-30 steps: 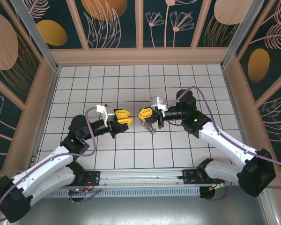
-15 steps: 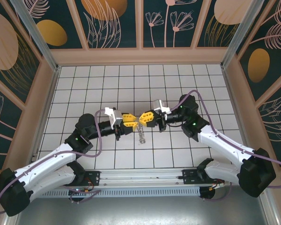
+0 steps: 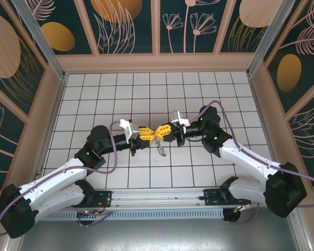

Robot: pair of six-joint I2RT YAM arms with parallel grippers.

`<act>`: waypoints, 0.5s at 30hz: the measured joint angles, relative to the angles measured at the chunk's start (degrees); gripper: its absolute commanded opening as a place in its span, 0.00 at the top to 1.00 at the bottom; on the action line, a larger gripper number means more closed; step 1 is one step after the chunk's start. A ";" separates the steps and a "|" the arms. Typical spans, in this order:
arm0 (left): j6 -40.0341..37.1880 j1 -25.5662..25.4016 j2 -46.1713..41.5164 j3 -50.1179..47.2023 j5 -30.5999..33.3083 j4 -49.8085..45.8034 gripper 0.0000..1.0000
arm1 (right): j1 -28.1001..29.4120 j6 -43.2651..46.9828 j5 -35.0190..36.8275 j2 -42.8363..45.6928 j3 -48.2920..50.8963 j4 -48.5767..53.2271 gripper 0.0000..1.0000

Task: Put the keys on the keyring

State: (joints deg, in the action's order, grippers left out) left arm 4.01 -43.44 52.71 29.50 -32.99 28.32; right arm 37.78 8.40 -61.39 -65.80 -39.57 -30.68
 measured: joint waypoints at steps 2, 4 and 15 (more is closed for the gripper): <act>0.00 -0.02 0.02 -0.02 -0.02 0.11 0.84 | -0.07 0.04 0.02 -0.04 0.00 0.00 1.00; 0.00 -0.02 0.02 -0.02 -0.04 0.17 0.84 | -0.07 0.11 0.04 -0.04 0.00 0.00 1.00; -0.37 0.04 0.00 -0.46 0.26 0.68 1.00 | -0.07 1.29 1.27 -0.04 0.28 0.31 1.00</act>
State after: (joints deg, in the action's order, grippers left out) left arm 3.64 -43.40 52.71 29.04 -32.73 28.99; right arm 37.71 9.69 -60.12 -65.84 -39.29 -30.37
